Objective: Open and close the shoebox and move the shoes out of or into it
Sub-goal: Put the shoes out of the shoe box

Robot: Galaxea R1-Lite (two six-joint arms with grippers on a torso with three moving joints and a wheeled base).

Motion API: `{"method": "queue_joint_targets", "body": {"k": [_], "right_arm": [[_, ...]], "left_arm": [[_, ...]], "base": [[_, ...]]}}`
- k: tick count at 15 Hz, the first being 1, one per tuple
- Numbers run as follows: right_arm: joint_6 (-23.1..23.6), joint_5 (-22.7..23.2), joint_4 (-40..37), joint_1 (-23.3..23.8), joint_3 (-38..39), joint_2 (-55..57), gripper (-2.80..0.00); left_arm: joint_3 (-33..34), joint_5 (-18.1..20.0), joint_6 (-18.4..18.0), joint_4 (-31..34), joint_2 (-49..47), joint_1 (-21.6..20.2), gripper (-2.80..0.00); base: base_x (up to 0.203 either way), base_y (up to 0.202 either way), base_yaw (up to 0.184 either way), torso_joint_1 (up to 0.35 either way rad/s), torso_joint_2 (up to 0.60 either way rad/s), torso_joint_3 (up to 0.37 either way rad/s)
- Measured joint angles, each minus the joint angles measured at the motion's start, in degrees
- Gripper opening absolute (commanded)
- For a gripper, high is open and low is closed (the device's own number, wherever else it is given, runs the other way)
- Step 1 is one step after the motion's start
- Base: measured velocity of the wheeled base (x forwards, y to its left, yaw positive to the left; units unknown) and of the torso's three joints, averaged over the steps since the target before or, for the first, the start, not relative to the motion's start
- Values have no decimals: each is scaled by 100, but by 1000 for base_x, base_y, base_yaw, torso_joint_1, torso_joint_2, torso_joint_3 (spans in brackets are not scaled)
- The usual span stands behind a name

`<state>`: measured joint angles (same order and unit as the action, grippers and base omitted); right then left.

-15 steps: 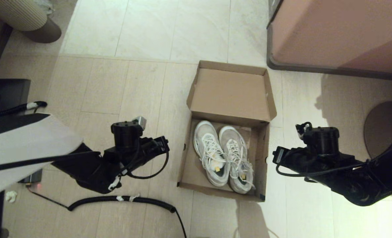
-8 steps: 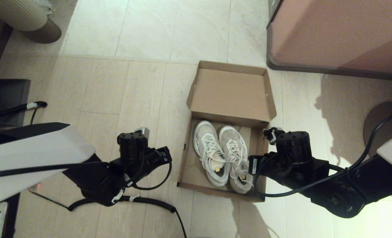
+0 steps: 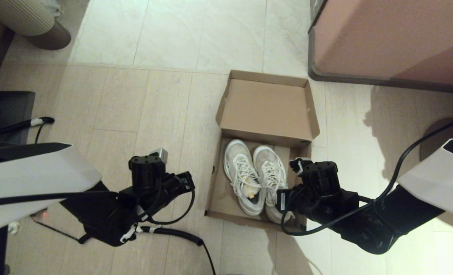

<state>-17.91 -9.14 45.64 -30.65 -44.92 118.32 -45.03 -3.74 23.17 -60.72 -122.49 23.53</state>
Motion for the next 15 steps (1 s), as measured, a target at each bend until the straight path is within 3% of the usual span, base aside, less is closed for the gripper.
{"method": "queue_joint_targets", "body": {"k": [2, 7, 15], "right_arm": [[-4, -66, -5, -69, 38, 54, 0], [-15, -964, 2, -471, -76, 405, 0], [41, -1423, -248, -568, -1441, 1516, 0]], "left_arm": [[7, 0, -5, -1, 34, 17, -280], [-41, 0, -2, -64, 102, 28, -280], [-118, -9, 6, -72, 222, 28, -280]], "base": [[0, 0, 0, 0, 0, 0], [0, 0, 0, 0, 0, 0], [0, 0, 0, 0, 0, 0]]}}
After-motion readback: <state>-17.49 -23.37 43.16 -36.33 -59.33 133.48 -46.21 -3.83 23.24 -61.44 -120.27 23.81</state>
